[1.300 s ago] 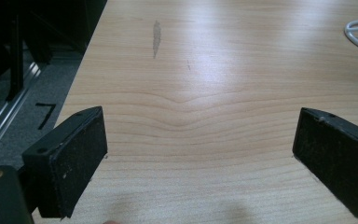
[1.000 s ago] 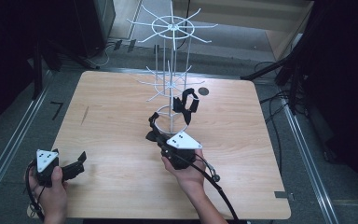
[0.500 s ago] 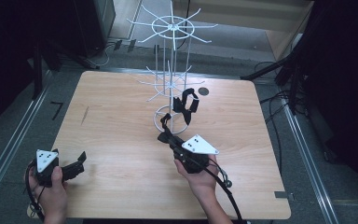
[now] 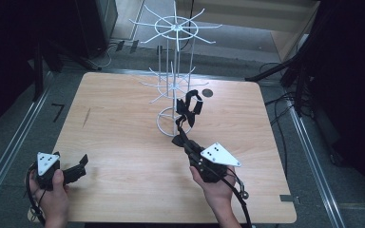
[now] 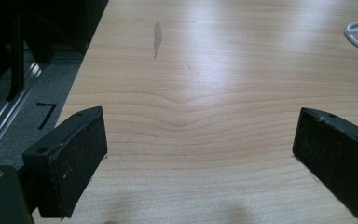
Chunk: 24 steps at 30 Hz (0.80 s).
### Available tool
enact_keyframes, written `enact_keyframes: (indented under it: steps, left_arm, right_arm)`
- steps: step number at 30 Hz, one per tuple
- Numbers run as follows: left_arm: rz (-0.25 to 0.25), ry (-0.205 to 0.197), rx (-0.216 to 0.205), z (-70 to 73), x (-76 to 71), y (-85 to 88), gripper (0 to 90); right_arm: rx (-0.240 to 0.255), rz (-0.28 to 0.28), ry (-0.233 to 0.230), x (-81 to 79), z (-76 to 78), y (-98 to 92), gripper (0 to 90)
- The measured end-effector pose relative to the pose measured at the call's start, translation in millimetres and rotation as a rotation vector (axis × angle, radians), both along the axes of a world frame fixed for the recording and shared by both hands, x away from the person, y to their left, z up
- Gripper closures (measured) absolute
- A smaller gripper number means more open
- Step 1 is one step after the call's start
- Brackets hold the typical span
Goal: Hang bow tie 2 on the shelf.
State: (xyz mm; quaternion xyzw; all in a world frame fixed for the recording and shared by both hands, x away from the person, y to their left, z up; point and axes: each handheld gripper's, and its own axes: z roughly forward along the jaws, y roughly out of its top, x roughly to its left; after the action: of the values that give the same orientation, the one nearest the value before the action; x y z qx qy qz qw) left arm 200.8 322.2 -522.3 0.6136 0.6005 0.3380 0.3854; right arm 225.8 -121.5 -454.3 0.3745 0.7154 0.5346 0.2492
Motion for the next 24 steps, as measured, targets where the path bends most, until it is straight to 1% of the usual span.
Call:
enact_keyframes:
  steps: [1,4,8,11,17,20,24]
  left_arm:
    - [0.000,-0.001,0.001,-0.1,0.1,-0.1,3.8]
    - [0.001,-0.002,0.000,-0.1,0.0,-0.1,3.7]
    - [0.002,-0.002,-0.001,0.0,-0.1,-0.1,3.7]
    - [0.001,-0.001,-0.003,0.0,-0.1,0.1,3.7]
    - [0.000,-0.002,-0.006,0.0,-0.1,0.2,3.7]
    - [0.001,-0.001,-0.006,0.1,-0.2,0.2,3.8]
    - [0.001,-0.001,-0.006,0.1,-0.3,0.2,3.7]
  right_arm:
    - [0.002,-0.001,-0.008,-3.8,2.6,-2.5,76.2]
    - [0.007,-0.001,-0.017,-8.6,5.4,-5.1,76.2]
    - [0.011,0.001,-0.024,-12.7,8.0,-7.0,76.2]
    - [0.012,0.002,-0.040,-17.1,12.1,-9.9,76.2]
    - [0.024,-0.002,-0.048,-19.7,17.3,-12.2,76.2]
    - [0.032,-0.001,-0.068,-21.0,22.9,-12.8,76.2]
    - [0.038,-0.005,-0.081,-21.3,26.3,-13.1,76.2]
